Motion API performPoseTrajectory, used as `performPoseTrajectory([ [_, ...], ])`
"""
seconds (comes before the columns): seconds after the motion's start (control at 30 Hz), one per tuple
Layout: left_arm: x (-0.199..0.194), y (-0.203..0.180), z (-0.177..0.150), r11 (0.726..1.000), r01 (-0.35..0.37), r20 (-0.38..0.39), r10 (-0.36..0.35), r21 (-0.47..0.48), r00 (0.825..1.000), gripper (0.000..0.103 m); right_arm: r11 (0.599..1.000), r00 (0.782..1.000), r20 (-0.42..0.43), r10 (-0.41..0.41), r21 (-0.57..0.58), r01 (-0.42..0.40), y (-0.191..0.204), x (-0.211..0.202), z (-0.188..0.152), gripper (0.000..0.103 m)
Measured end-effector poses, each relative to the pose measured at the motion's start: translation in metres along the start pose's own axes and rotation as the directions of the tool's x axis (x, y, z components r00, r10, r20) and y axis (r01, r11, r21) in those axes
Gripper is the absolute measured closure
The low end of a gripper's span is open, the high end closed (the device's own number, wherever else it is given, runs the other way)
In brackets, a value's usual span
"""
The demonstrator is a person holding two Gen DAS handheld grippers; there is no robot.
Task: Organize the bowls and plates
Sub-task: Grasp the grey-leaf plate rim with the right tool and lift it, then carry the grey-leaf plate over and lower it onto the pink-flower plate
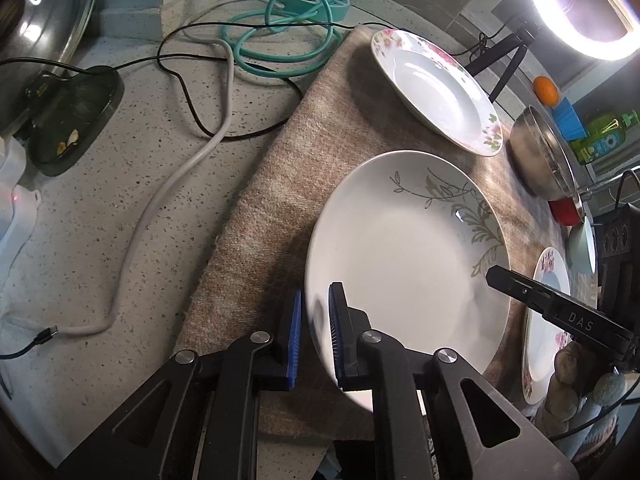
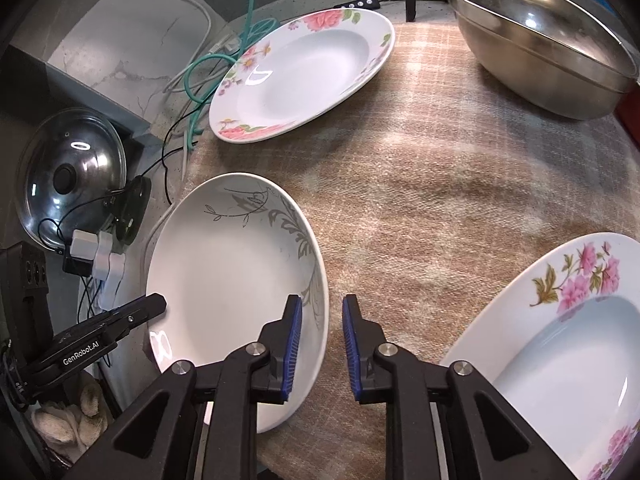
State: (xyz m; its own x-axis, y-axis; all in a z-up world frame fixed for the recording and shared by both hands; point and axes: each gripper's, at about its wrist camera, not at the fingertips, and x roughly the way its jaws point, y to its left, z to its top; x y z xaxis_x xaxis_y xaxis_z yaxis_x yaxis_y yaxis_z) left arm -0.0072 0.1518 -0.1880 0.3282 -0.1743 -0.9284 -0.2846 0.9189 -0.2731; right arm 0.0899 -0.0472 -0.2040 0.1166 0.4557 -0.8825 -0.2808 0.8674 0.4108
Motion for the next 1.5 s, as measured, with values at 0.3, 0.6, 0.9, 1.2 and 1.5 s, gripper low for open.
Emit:
performPoseTrajectory([
  [0.3, 0.000, -0.002, 0.000, 1.000, -0.007, 0.003, 0.007, 0.004, 1.000, 0.092, 1.000, 1.000, 0.001, -0.013, -0.013, 0.013, 0.004, 0.000, -0.001, 0.093],
  [0.6, -0.004, -0.003, -0.001, 1.000, 0.008, 0.008, -0.008, -0.003, 1.000, 0.092, 0.999, 0.999, 0.014, -0.031, -0.011, 0.031, 0.005, -0.002, -0.002, 0.093],
  [0.9, -0.015, -0.013, 0.000, 1.000, 0.015, 0.032, -0.015, 0.015, 0.999, 0.092, 1.000, 0.999, 0.031, -0.024, -0.002, 0.024, 0.002, -0.015, -0.004, 0.093],
  [1.2, -0.023, -0.040, 0.003, 0.997, 0.043, 0.051, -0.047, 0.068, 0.998, 0.092, 0.999, 0.998, 0.065, -0.025, 0.029, 0.023, -0.011, -0.042, -0.011, 0.093],
  [1.5, -0.021, -0.079, -0.002, 0.986, 0.081, 0.036, -0.087, 0.145, 0.996, 0.092, 0.996, 0.994, 0.100, -0.046, 0.086, 0.037, -0.044, -0.074, -0.025, 0.093],
])
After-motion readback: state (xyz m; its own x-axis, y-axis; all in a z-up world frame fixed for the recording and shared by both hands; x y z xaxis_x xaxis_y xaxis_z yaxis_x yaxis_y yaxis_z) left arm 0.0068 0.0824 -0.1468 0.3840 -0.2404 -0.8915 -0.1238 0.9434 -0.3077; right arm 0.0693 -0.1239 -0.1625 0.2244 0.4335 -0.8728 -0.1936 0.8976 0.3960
